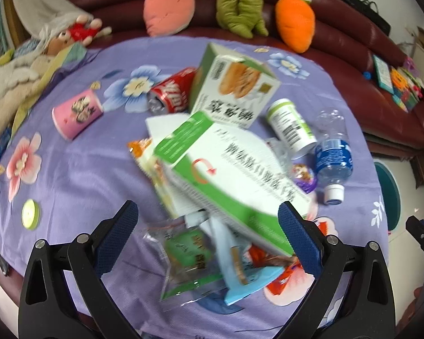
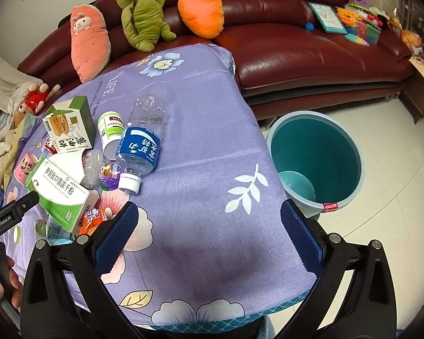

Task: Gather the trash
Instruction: 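Grasp the green-and-white medicine box with left tool while right tool grasps the water bottle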

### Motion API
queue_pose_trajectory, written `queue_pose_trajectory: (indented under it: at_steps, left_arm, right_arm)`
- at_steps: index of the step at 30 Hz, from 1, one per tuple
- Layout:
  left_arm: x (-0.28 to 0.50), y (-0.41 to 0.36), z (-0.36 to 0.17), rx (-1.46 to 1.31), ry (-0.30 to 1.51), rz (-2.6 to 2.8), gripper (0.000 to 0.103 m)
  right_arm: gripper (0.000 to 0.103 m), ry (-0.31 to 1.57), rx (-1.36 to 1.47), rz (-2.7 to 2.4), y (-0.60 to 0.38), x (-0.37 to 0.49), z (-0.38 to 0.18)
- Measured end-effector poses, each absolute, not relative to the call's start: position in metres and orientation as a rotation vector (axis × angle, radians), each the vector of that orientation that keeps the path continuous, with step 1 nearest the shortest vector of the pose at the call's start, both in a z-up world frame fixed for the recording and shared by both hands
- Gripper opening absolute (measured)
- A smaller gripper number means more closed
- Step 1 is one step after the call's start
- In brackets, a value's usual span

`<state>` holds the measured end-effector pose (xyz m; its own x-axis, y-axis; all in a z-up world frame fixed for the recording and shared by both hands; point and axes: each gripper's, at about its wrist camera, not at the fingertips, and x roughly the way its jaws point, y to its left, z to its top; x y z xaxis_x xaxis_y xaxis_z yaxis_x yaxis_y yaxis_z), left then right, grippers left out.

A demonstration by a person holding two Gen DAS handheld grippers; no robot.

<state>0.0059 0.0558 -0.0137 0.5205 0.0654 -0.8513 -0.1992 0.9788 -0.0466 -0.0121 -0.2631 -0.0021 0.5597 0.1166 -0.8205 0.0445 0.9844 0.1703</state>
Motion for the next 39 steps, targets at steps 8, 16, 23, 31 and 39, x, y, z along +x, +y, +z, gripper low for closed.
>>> queue_pose_trajectory:
  at_steps: [8, 16, 23, 31, 39]
  left_arm:
    - [0.004, 0.059, -0.021, -0.203, 1.065, 0.148, 0.099]
    - [0.022, 0.055, -0.039, -0.317, 1.08, 0.117, 0.098]
    - [0.039, 0.051, -0.045, -0.358, 1.079, 0.049, 0.062]
    - [0.064, 0.029, -0.027, -0.224, 1.071, -0.054, 0.047]
    - [0.059, 0.001, -0.023, -0.192, 1.084, 0.059, 0.091]
  right_arm:
    - [0.097, 1.0, 0.185, 0.074, -0.265, -0.004, -0.014]
    - [0.097, 1.023, 0.151, 0.118, -0.267, 0.008, -0.022]
    - [0.097, 1.061, 0.144, 0.12, -0.269, 0.021, -0.035]
    - [0.097, 1.103, 0.151, 0.125, -0.268, 0.027, -0.047]
    - [0.097, 1.113, 0.159, 0.126, -0.272, 0.031, -0.053]
